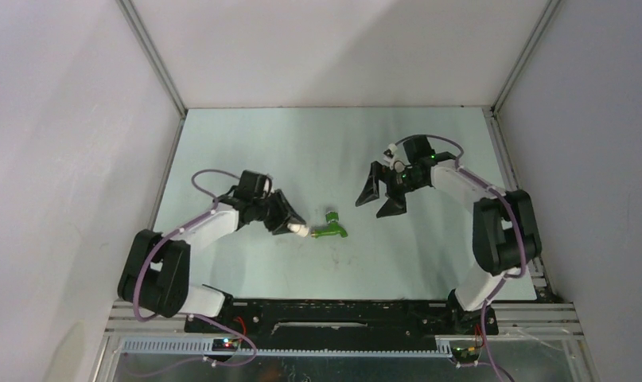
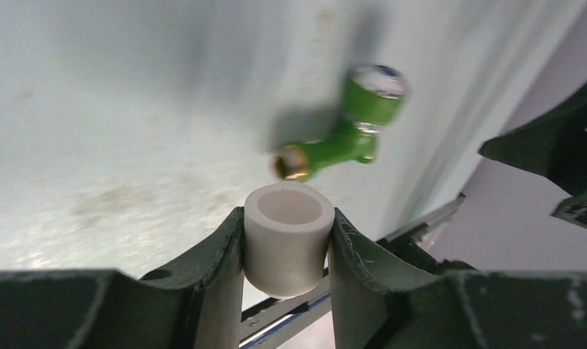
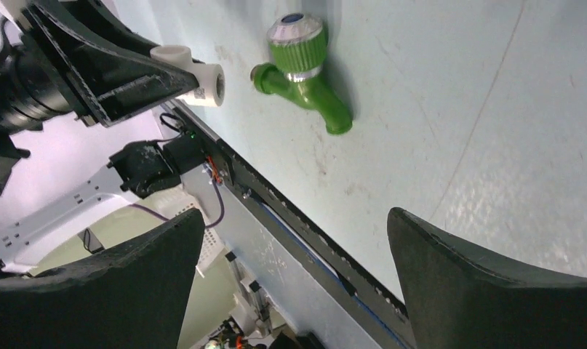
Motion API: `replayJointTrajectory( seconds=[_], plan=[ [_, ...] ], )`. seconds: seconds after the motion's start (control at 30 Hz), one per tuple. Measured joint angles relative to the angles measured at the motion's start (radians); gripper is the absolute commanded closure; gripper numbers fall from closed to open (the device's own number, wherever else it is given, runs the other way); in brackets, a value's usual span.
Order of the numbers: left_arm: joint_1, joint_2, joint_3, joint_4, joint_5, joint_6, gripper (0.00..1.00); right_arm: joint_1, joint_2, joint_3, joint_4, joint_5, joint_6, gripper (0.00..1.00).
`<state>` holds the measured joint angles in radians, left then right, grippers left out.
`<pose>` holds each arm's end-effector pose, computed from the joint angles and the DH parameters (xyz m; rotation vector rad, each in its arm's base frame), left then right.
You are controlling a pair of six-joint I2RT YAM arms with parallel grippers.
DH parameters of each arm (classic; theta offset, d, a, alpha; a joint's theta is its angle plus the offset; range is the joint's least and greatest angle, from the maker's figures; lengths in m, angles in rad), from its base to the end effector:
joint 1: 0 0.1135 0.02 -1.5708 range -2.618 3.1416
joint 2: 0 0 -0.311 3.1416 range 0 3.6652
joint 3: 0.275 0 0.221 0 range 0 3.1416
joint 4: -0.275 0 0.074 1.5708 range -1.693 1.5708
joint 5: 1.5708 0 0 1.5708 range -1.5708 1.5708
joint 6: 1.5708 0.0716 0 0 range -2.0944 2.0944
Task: Install the water faucets
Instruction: Move the water faucet to the center of the board.
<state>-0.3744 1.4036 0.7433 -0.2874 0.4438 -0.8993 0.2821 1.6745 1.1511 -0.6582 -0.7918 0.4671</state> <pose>0.2251 -0.1215 0.2245 -0.5148 2.6779 -1.0142 0.2870 0.1362 0.2535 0.0289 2.8043 1.2888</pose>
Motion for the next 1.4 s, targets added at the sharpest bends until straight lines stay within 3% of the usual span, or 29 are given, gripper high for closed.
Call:
replayJointTrajectory(
  seconds=[0.1, 0.4, 1.4],
  plan=[
    [0.053, -0.016, -0.068, -0.031, -0.024, 0.018, 1.0, 0.024, 0.082, 0.0, 0.065, -0.018, 0.024, 0.11],
    [0.057, 0.059, -0.082, -0.019, -0.022, 0.025, 1.0, 0.059, 0.265, 0.0, 0.23, -0.087, 0.084, 0.3],
    [-0.005, 0.126, -0.057, 0.117, -0.078, -0.169, 1.0, 0.133, 0.405, 0.009, 0.294, -0.207, 0.15, 0.39]
  ],
)
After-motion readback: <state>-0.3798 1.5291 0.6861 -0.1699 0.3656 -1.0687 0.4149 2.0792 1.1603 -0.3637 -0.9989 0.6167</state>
